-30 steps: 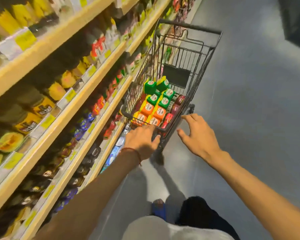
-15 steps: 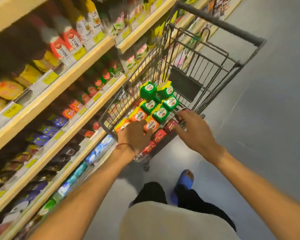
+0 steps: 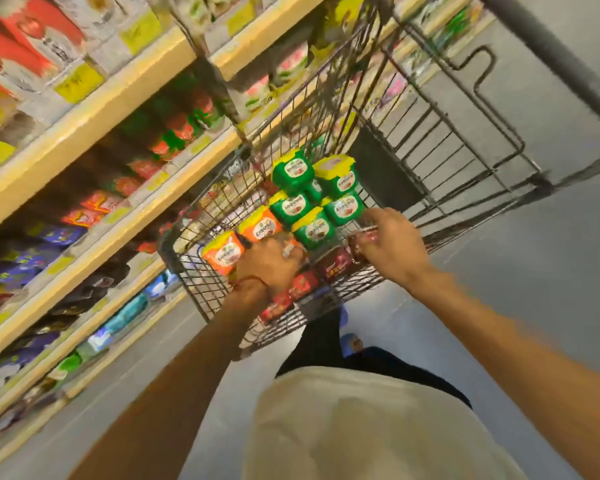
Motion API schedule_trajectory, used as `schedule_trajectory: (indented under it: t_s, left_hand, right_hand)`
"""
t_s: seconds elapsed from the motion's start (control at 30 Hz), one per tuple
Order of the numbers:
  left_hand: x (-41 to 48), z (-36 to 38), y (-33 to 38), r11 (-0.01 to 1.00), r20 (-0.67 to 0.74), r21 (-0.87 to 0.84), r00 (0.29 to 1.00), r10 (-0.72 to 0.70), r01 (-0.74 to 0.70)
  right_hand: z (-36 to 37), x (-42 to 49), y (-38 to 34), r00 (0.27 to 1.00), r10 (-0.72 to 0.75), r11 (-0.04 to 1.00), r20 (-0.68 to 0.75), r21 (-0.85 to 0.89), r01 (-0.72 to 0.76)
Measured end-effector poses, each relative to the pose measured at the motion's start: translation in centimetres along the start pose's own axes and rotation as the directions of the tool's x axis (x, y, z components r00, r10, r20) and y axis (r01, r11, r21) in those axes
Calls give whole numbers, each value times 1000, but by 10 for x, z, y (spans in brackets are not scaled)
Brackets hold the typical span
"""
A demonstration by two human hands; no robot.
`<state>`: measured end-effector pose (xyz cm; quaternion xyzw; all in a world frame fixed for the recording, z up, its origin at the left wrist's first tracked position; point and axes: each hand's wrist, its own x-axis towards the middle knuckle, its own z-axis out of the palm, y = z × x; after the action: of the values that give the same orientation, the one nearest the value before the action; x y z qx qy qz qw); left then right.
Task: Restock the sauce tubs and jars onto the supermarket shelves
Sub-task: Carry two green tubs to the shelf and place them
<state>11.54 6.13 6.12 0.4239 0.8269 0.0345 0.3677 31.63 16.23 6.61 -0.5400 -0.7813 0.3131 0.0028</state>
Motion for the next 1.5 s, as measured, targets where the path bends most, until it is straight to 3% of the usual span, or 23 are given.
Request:
schedule_trajectory:
  t_s: [0.2, 0.4, 0.6, 0.67, 0.77, 0.83, 0.93, 1.1, 1.27, 1.5]
  left_hand:
    - [80, 24, 8, 958, 54, -274, 996, -67, 79]
    - [147, 42, 3, 904, 109, -379, 980, -169, 198]
    - [227, 90, -19, 653, 77, -698, 937, -339, 294]
    - [242, 90, -12, 564, 93, -777, 937, -336, 279]
    - [265, 86, 1, 326, 112, -919, 938, -328, 223]
    - [273, 83, 5, 234, 140, -945, 928, -345, 229]
    - [278, 80, 4, 251, 189, -924, 915, -356, 289]
    - [277, 77, -7, 257, 235, -909, 913, -334, 328]
    - [252, 79, -29, 542, 143, -793, 949, -280, 279]
    - [222, 114, -47, 555, 10, -814, 960, -282, 171]
  right_hand:
    - [9, 66, 27, 991, 104, 993, 85, 53, -109]
    - [38, 130, 52, 980, 111, 989, 168, 82, -126]
    - [76, 195, 75, 962, 148, 975, 232, 128, -180]
    - [88, 212, 81, 953, 162, 964, 257, 165, -208]
    - [100, 228, 87, 934, 198, 946, 297, 192, -262]
    - [109, 232, 92, 962, 174, 953, 212, 208, -219]
    - [117, 234, 104, 980, 141, 965, 139, 200, -168]
    - [119, 243, 106, 975, 66, 969, 211, 220, -113]
    - [118, 244, 101, 965, 47, 960, 257, 257, -115]
    - [126, 264, 92, 937, -23, 961, 348, 267, -75]
